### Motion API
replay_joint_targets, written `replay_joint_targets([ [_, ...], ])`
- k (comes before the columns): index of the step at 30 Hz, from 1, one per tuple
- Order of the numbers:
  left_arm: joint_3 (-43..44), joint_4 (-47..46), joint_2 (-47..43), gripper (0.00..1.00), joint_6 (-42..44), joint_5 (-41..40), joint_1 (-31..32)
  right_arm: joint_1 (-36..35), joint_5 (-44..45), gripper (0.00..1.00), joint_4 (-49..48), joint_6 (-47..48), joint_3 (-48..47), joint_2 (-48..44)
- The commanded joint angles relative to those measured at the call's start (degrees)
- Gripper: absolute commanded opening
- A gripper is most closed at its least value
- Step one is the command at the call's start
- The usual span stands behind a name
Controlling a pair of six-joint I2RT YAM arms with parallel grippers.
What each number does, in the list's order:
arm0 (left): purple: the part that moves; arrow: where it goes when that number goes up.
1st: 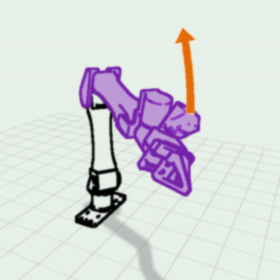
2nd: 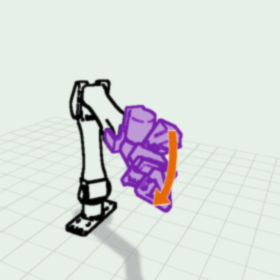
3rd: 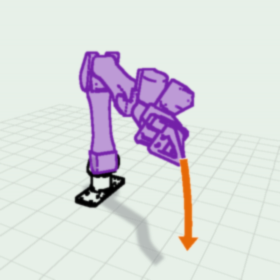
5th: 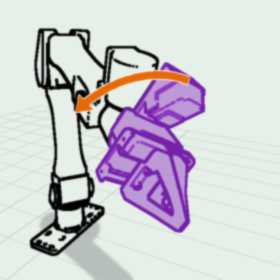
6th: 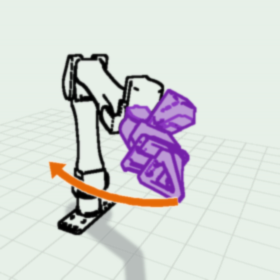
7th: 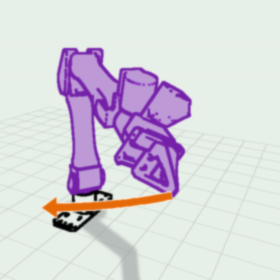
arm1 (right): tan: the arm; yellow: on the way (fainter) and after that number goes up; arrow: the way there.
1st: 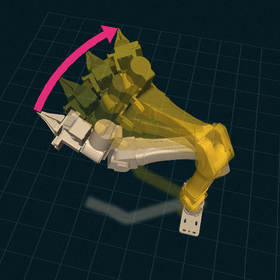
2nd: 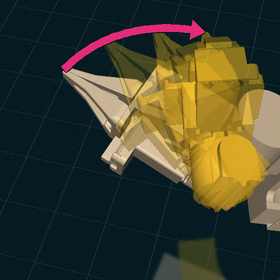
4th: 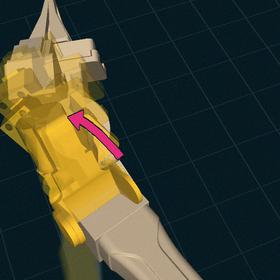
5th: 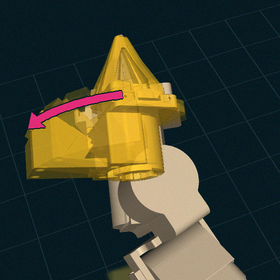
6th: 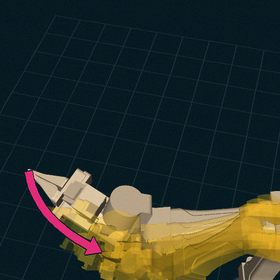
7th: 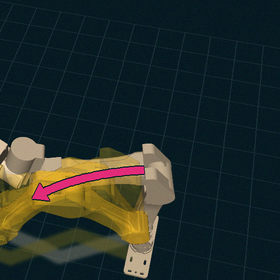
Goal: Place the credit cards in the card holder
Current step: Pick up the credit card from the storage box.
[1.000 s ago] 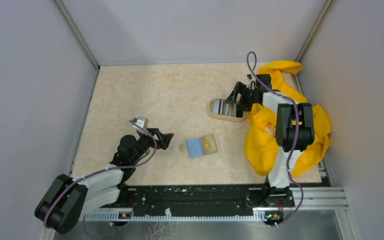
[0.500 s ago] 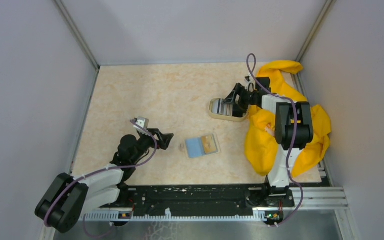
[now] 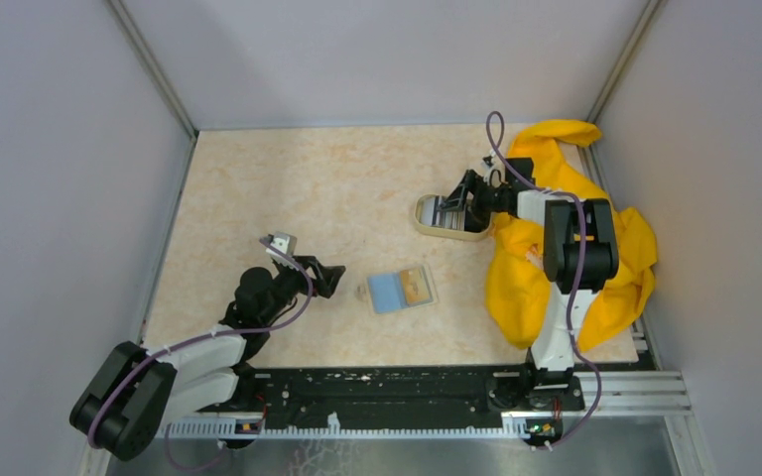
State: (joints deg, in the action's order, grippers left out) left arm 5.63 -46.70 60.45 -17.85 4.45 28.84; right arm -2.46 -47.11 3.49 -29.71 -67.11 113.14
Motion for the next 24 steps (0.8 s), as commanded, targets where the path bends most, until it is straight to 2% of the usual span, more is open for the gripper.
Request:
replay_joint_targets([
  [1, 1.14, -1.4, 0.36, 0.99, 0.97, -0.5, 0.27, -0.09, -2.13, 0.73, -0.59, 2.01, -0.48, -3.02],
  [24, 1.43, -1.19, 0.51, 0.99, 1.06, -0.71, 0.5, 4.95, -4.23, 0.68, 2.04, 3.15, 0.01, -6.1],
])
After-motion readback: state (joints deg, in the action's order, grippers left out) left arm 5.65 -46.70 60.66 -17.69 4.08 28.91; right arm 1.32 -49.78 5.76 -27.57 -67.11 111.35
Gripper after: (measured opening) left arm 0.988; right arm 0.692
